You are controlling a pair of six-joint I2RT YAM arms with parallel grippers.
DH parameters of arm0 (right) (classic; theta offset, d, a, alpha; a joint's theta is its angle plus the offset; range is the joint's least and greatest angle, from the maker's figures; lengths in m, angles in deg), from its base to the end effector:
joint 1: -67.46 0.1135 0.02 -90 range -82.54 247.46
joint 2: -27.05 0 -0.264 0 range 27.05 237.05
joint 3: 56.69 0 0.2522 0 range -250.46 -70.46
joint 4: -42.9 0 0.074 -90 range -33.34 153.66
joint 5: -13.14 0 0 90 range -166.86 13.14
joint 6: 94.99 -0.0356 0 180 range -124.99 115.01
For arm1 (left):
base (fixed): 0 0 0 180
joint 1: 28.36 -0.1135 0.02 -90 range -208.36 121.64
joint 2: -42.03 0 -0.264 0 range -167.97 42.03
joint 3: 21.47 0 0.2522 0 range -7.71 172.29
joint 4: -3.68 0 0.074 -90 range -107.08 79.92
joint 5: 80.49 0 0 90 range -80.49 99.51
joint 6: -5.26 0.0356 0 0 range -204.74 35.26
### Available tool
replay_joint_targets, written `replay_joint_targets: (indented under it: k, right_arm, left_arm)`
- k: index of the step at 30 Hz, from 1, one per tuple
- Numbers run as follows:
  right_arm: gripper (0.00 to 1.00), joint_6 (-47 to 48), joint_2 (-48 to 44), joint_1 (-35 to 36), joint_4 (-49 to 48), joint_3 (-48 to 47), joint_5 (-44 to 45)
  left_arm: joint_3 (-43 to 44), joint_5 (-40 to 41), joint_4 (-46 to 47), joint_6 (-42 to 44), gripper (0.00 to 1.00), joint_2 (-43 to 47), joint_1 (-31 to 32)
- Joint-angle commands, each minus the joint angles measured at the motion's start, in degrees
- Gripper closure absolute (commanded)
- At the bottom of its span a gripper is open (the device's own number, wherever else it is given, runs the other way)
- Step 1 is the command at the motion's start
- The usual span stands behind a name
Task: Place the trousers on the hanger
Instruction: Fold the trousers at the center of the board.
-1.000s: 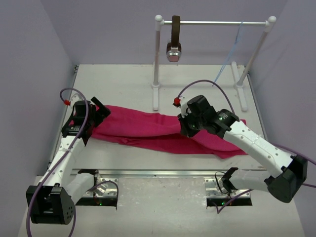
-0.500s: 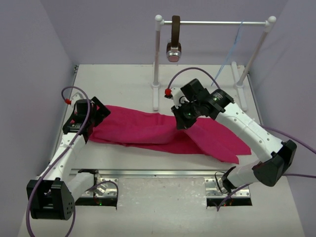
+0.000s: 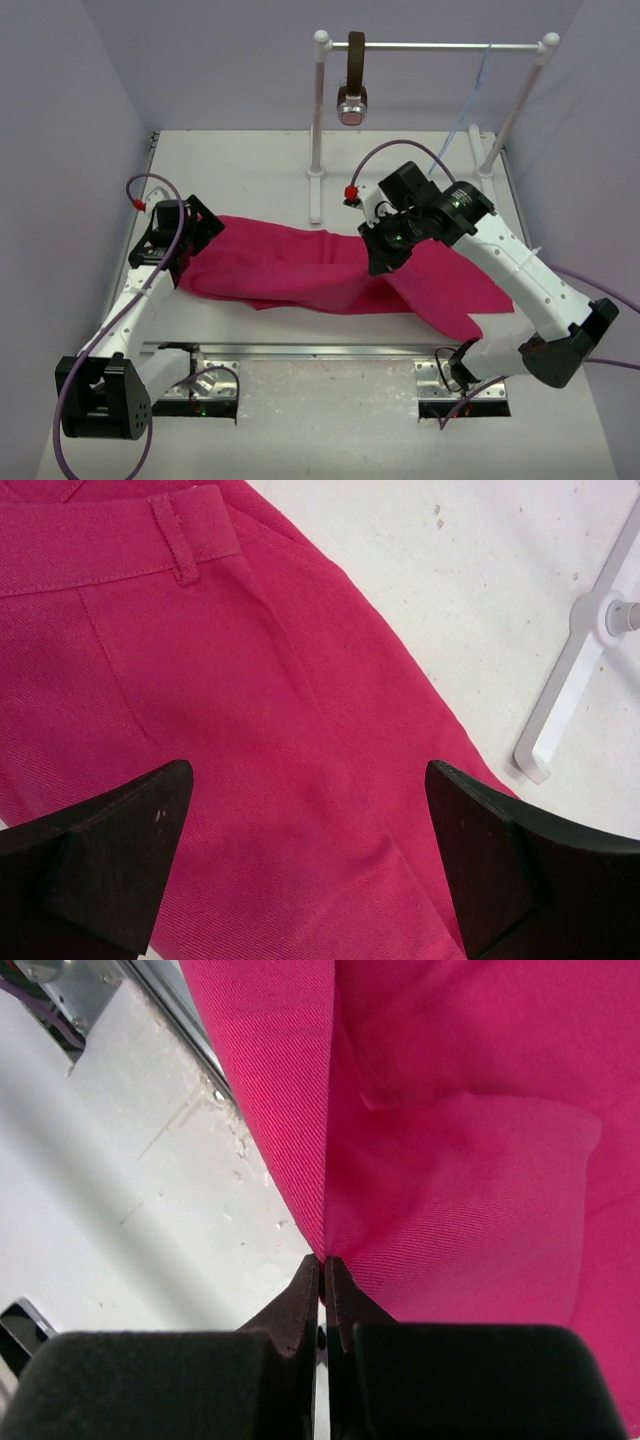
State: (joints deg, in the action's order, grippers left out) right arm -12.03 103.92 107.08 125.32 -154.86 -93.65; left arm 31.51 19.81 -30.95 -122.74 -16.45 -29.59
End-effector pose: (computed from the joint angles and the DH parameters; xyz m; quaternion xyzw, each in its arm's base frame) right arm 0.1839 0.1656 0.3676 -0.3037 0.9094 0.2275 0.1705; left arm 0.2162 0.0110 0.2441 -0.3388 0.8380 -0.0552 0.4241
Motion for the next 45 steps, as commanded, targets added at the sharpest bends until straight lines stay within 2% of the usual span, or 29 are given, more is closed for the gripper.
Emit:
replay_joint_targets:
  k: [1,5,7,11,14,18,19,21,23,25,28,33,37,42,45]
  right_arm:
    - [1.00,1.3,2.8,-0.1,1.0,-1.9,1.5]
    - [1.00,2.9,14.5,-4.8,2.2,-9.1,4.5]
    - [1.00,3.0,20.8,-9.0,3.6,-14.3,5.2]
    - [1.00,5.5,34.0,-12.8,6.0,-25.7,7.6]
    - [1.00,5.2,41.6,-16.4,6.2,-29.6,12.0]
    - [0.58,0.5,46.6,-19.2,5.4,-33.4,20.5]
    - [0.52,-1.6,46.3,-19.3,3.3,-33.0,21.7]
    - [0.20,-4.4,39.0,-19.3,-2.9,-28.6,25.0]
    - [0.01,-6.9,32.6,-19.3,-9.0,-23.2,30.0]
    - [0.01,-8.9,23.9,-19.4,-13.3,-17.4,32.2]
    - [0.01,-9.9,11.6,-19.3,-18.3,-0.8,28.7]
    - [0.01,-12.4,-3.8,-19.2,-17.8,23.4,25.9]
    - [0.01,-11.4,-6.1,-19.2,-16.0,32.5,30.3]
    - [0.01,-8.3,-6.6,-15.3,-20.0,35.5,24.9]
    - [0.01,-6.9,-3.5,-12.7,-21.5,35.9,25.3]
  left_arm:
    - [0.8,0.0,3.0,-0.4,0.00,0.2,-0.6]
    - [0.6,0.6,3.2,-0.6,0.00,-0.2,-0.6]
    - [0.5,1.1,3.1,-0.8,0.00,-0.5,-0.6]
    - [0.4,2.2,3.0,-0.8,0.00,-0.8,-0.6]
    - [0.6,2.7,2.6,-0.9,0.00,-0.8,-0.6]
    - [1.2,3.5,2.2,-1.2,0.00,-0.5,-0.7]
    - [1.2,3.8,2.2,-1.5,0.00,-0.6,-0.7]
    - [1.0,4.8,2.4,-2.7,0.00,-0.7,-0.6]
    - [1.4,6.7,1.1,-4.3,0.00,-1.5,-0.7]
    - [2.6,11.2,-2.9,-7.9,0.00,-2.8,-0.6]
    - [3.8,14.3,-6.1,-10.2,0.00,-6.2,-0.6]
    - [3.0,11.3,-5.0,-9.8,0.00,-7.5,-0.7]
    - [2.3,9.0,-2.8,-8.6,0.00,-5.3,-0.6]
    - [0.9,6.8,-0.4,-8.0,0.00,-2.5,-0.6]
    - [0.2,5.8,0.4,-7.3,0.00,-2.1,-0.6]
